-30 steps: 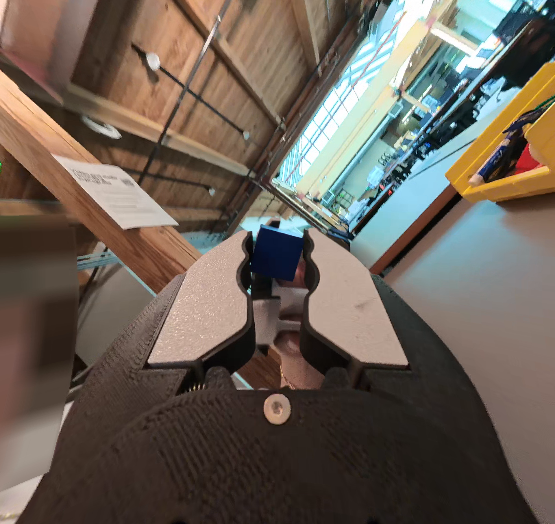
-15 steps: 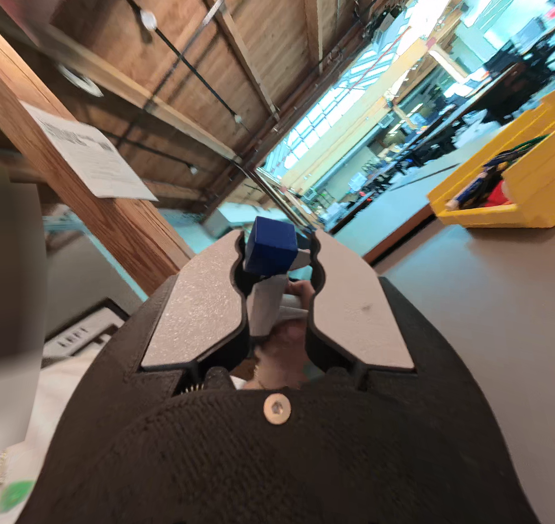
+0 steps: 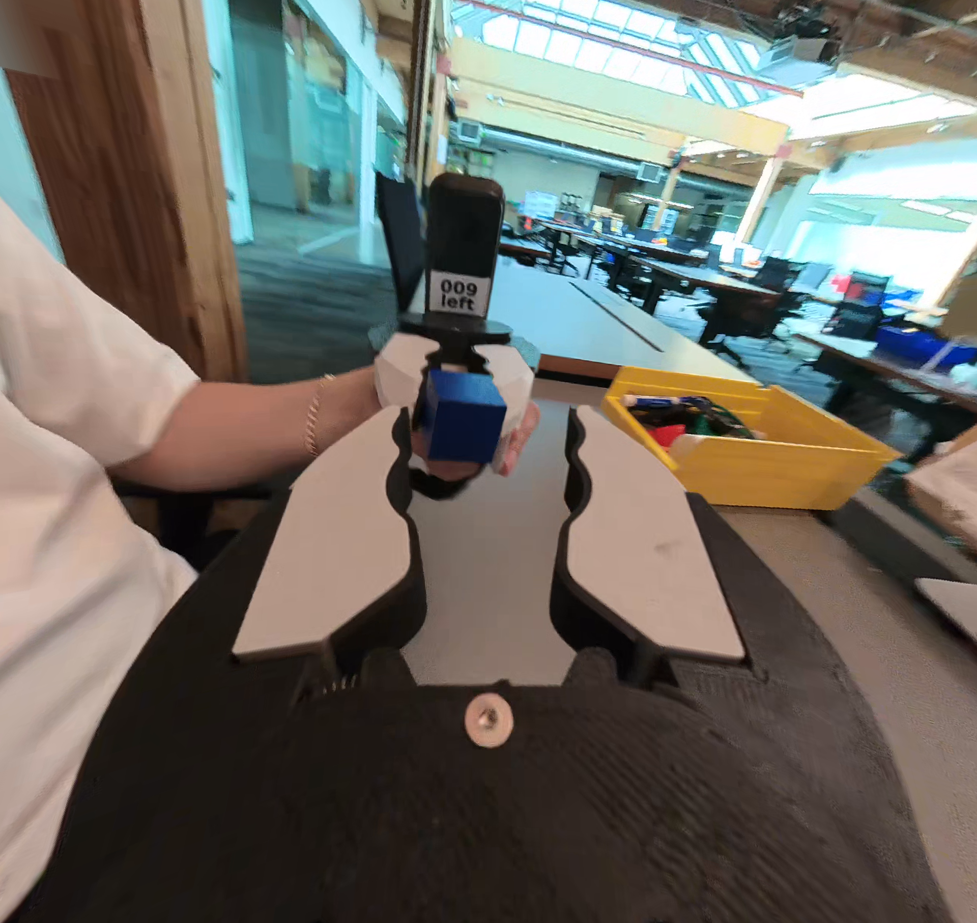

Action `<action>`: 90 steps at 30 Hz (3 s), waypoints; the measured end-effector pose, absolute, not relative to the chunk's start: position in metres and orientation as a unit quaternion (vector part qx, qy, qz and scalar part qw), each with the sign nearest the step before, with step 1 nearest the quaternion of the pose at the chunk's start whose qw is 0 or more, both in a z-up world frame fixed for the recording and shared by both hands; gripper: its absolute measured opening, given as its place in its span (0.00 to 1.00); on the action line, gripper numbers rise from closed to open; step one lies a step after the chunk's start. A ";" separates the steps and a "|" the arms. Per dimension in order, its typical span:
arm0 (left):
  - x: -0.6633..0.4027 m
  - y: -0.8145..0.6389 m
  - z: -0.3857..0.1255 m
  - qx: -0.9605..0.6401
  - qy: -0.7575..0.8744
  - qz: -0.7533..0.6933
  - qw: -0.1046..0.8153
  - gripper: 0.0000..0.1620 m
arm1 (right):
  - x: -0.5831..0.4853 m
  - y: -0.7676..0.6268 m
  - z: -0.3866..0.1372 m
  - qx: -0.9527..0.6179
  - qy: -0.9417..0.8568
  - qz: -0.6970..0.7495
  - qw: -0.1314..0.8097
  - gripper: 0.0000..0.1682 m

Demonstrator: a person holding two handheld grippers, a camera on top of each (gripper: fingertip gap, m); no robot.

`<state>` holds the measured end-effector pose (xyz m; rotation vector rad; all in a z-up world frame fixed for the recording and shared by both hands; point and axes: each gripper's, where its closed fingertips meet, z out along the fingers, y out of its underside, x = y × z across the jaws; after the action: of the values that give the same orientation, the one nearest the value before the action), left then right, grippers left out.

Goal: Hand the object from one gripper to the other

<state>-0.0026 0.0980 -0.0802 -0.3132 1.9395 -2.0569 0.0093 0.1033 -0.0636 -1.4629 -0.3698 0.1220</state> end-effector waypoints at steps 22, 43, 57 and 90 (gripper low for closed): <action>0.053 0.124 -0.066 -0.194 0.637 -0.500 0.554 0.25 | 0.065 0.122 -0.053 -0.618 0.133 0.100 0.769 0.17; 0.038 0.123 -0.052 -0.201 0.584 -0.674 0.406 0.16 | 0.054 0.108 -0.040 -0.623 0.040 0.058 0.779 0.24; 0.015 0.114 -0.056 -0.146 0.558 -0.791 0.204 0.16 | 0.018 0.117 -0.050 -0.640 -0.055 0.113 0.758 0.17; 0.031 0.138 -0.080 -0.270 0.622 -0.721 0.139 0.17 | 0.034 0.125 -0.069 -0.688 -0.065 -0.027 0.722 0.32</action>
<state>0.0308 0.1381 -0.0798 -0.7820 1.7995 -2.0849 0.0342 0.1248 -0.0687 -1.5199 -0.1444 -0.0603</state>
